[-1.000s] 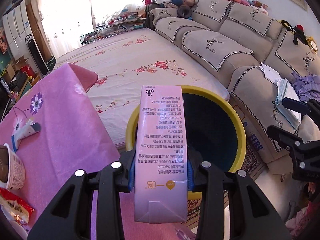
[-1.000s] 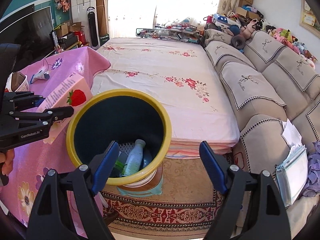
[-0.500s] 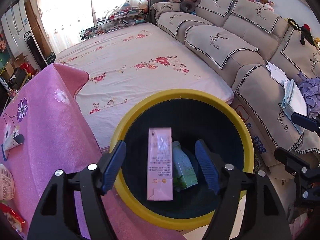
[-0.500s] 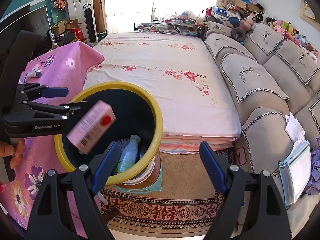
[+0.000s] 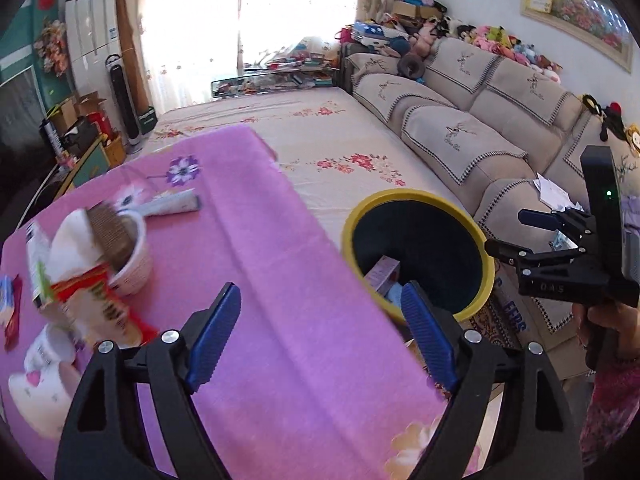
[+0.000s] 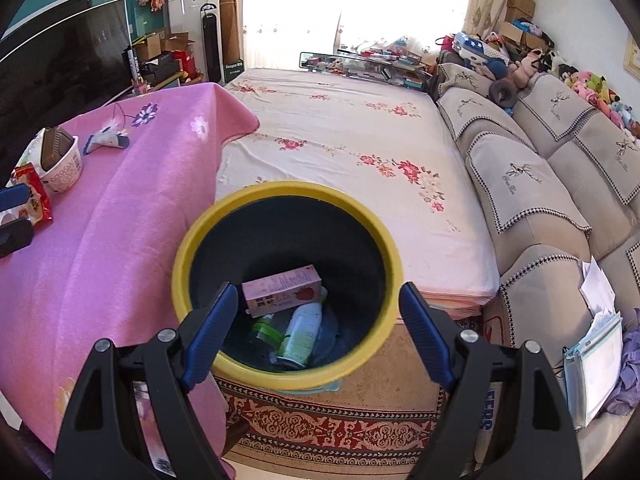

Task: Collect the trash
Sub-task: 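Grasp the red snack bag with the right gripper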

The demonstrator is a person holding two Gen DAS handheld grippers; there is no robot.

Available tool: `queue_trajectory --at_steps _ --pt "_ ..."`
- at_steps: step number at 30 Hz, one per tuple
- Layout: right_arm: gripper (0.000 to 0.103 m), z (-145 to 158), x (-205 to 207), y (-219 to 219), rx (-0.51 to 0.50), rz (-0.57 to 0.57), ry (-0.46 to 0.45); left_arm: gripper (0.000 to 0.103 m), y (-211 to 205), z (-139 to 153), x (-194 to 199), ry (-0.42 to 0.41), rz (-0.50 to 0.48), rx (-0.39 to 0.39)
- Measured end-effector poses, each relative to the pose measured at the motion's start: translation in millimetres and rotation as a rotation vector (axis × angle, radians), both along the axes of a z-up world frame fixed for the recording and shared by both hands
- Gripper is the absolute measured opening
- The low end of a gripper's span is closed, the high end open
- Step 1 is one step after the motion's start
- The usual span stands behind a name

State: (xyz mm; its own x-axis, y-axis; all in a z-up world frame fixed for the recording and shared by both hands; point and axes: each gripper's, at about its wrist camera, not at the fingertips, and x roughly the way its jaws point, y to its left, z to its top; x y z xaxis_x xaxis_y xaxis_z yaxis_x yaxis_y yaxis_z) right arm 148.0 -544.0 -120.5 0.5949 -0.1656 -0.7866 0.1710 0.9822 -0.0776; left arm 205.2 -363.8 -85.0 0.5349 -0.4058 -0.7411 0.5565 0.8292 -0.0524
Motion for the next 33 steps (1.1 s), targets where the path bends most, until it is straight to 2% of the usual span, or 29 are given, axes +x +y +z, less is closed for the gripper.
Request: queue_trajectory --at_steps 5,10,16,22,31,32,33 --pt "0.078 6.0 24.9 68.5 0.017 0.118 -0.013 0.084 117.3 11.3 -21.7 -0.033 0.176 -0.015" --pt "0.078 14.0 55.1 158.4 0.066 0.272 -0.03 0.085 217.0 11.6 -38.4 -0.058 0.336 -0.009" --pt "0.078 15.5 92.9 264.1 0.122 0.437 -0.035 0.085 293.7 4.8 -51.3 -0.065 0.47 -0.013" --pt "0.078 2.7 124.3 318.8 0.162 0.452 -0.017 0.085 320.1 -3.1 -57.6 -0.051 0.504 -0.037" --pt "0.078 -17.7 157.8 345.2 0.172 0.398 0.025 0.085 330.0 -6.2 -59.8 -0.048 0.51 -0.06" --pt "0.076 -20.2 160.2 345.1 0.173 0.393 0.03 0.085 331.1 -6.8 -59.9 -0.047 0.512 -0.062" --pt "0.064 -23.1 161.9 345.6 0.173 0.389 0.038 0.085 331.8 -7.6 -59.8 -0.045 0.512 -0.064"
